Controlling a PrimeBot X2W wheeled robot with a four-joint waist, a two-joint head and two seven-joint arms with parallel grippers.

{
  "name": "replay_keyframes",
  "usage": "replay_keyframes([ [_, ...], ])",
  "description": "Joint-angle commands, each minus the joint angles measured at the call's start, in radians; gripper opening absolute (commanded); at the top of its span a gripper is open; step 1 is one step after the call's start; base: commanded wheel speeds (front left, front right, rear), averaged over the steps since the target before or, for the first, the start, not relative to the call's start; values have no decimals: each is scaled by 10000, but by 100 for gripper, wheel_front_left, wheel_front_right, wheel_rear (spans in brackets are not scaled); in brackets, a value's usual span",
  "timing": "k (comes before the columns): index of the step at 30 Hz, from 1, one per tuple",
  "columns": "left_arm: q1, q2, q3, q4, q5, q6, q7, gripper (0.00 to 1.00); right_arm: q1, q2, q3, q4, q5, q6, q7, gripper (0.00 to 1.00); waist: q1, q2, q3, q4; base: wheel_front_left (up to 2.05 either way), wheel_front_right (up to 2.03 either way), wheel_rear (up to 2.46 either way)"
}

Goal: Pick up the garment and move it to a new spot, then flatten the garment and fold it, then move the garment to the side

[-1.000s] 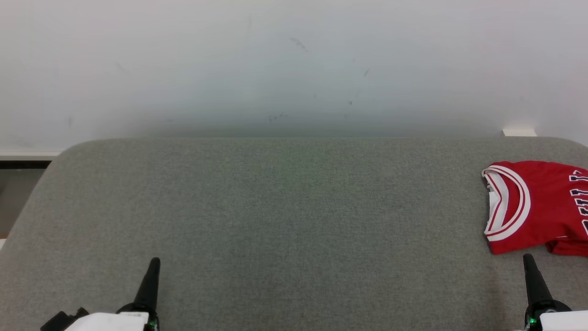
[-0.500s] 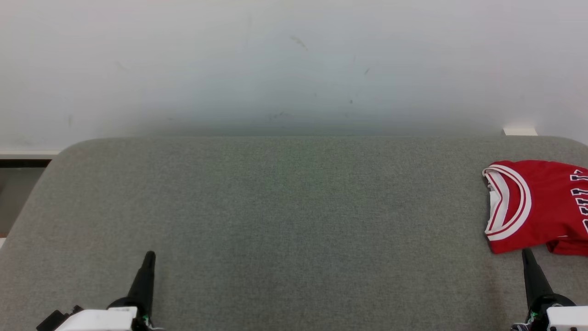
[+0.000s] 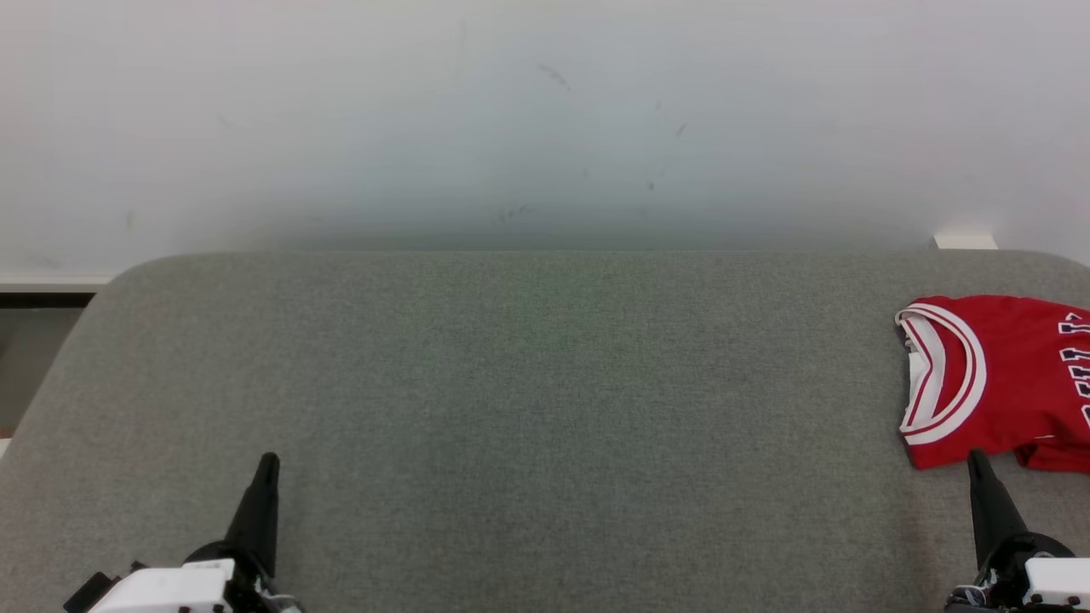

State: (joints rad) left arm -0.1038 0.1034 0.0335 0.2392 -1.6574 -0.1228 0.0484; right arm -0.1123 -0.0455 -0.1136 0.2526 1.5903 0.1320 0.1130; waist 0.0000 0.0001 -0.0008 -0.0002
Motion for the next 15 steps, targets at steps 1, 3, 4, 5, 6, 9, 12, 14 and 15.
replay_keyframes([
  [1, -111, 72, 76, 5, -204, -40, 61, 0, -113, -87, -45, 5, 197, -24, 35, 0, 0, -1, 2, 1, 0, 0, 0],
  [3, -121, 70, 83, 8, -282, -59, 75, 0, -121, -86, -47, 6, 241, -24, 64, 0, 0, -1, 5, 1, 0, 0, 0],
  [4, -116, 66, 82, 8, -271, -59, 76, 0, -116, -86, -46, 6, 221, -24, 64, 0, 0, -1, 5, 1, 0, 0, 0],
  [5, -115, 63, 83, 8, -268, -58, 78, 0, -115, -86, -46, 6, 215, -24, 64, 0, 0, -1, 5, 1, 0, 0, 0],
  [6, -114, 60, 85, 9, -265, -58, 81, 0, -115, -86, -46, 6, 215, -24, 64, 0, 0, -1, 5, 1, 0, 0, 0],
  [9, -114, 52, 88, 10, -256, -58, 88, 0, -114, -84, -46, 6, 215, -24, 64, 0, 0, -1, 5, 1, 0, 0, 0],
  [12, -114, 46, 94, 9, -247, -58, 95, 0, -114, -84, -46, 6, 215, -24, 64, 0, 0, -1, 5, 1, 0, 0, 0],
  [14, -115, 41, 98, 10, -240, -58, 100, 0, -113, -84, -46, 6, 215, -24, 64, 0, 0, -1, 5, 1, 0, 0, 0],
  [15, -114, 38, 100, 10, -237, -58, 102, 0, -113, -84, -46, 6, 215, -23, 64, 0, 0, -1, 5, 1, 0, 0, 0],
])
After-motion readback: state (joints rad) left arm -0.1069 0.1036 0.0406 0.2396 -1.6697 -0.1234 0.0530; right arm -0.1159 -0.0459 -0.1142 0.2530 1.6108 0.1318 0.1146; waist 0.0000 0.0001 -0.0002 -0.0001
